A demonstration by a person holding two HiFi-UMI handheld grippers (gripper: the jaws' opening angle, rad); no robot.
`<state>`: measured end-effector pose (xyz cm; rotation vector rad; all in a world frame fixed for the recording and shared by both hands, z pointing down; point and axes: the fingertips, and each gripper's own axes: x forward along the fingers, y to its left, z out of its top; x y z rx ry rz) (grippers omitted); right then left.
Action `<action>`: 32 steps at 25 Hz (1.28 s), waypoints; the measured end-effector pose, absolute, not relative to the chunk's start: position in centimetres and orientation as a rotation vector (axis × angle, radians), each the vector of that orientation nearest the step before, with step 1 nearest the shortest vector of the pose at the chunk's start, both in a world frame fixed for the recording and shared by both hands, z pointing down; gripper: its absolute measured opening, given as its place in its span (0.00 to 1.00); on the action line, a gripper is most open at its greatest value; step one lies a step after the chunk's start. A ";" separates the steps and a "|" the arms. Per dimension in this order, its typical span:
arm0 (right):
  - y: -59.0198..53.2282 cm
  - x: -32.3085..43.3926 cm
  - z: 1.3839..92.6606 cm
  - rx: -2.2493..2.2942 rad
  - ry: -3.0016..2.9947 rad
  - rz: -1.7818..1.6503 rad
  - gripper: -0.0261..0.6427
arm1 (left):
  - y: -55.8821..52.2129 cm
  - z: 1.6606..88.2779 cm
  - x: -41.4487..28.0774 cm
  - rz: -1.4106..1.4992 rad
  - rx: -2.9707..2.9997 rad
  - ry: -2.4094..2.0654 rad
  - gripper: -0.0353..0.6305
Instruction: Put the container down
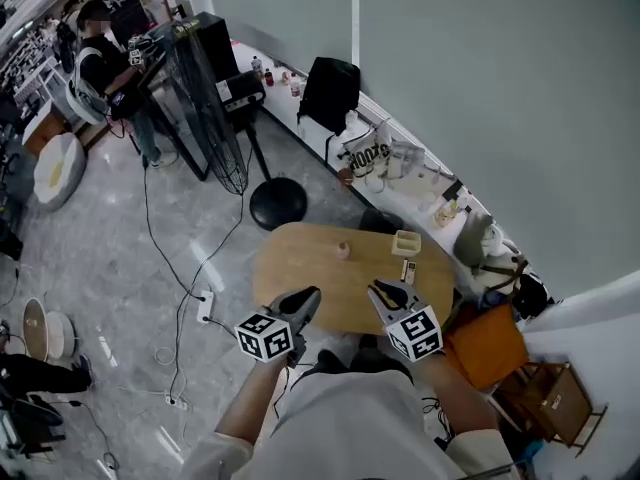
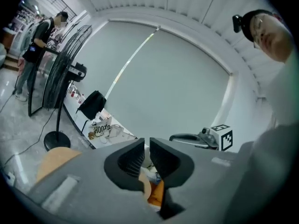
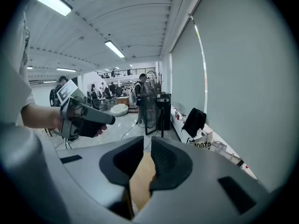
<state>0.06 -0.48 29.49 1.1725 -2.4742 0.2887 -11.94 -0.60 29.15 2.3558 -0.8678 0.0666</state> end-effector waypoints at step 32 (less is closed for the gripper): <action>3.5 10.2 22.0 1.097 -2.640 0.196 0.04 | 4.8 21.4 -6.4 -0.006 2.421 -1.068 0.08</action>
